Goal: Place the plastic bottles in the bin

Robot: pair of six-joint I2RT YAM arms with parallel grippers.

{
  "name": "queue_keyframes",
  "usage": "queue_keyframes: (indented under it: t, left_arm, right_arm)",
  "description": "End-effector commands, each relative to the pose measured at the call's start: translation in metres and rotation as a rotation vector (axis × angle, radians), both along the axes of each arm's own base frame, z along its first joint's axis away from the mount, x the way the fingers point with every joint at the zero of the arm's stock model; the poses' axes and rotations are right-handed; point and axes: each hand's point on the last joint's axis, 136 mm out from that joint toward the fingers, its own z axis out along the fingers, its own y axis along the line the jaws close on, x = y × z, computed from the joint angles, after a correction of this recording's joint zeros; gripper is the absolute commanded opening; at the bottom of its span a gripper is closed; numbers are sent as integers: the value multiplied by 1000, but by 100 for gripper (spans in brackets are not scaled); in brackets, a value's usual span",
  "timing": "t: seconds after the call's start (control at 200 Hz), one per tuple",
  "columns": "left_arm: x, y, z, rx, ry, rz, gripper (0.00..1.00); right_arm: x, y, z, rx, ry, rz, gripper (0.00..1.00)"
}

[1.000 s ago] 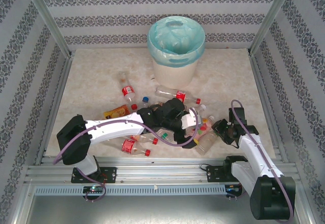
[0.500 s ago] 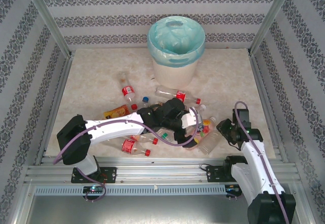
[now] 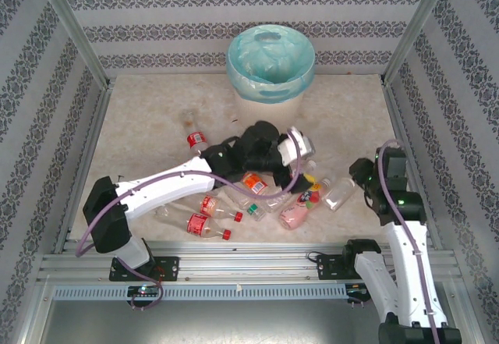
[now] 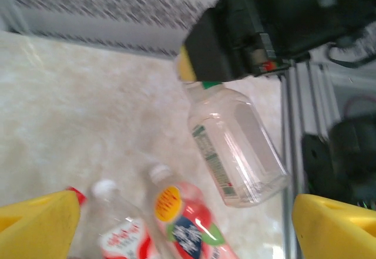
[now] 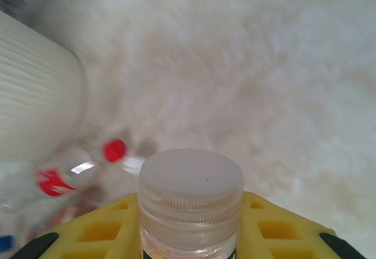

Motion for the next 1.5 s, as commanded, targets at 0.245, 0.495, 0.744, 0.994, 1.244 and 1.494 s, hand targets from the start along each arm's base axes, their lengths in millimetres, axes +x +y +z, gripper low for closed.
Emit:
queue_keyframes:
  t: [0.245,0.495,0.744,0.994,1.244,1.494]
  left_arm:
    - [152,69,122,-189,57,380,90]
    - [215,112,152,-277,25,522,88]
    - [244,150,163,-359,37,595,86]
    - [267,145,130,-336,144,607,84]
    - [277,138,101,-299,209,605,83]
    - [283,136,83,-270,232,615,83]
  right_arm:
    - [120,100,234,-271,-627,286,11]
    - [188,169,330,-338,-852,404,11]
    - [259,177,350,-470,-910,400,9]
    - [350,176,270,-531,-758,408,7]
    - [385,195,214,-587,-672,491,11]
    - [396,194,200,-624,-636,496,22]
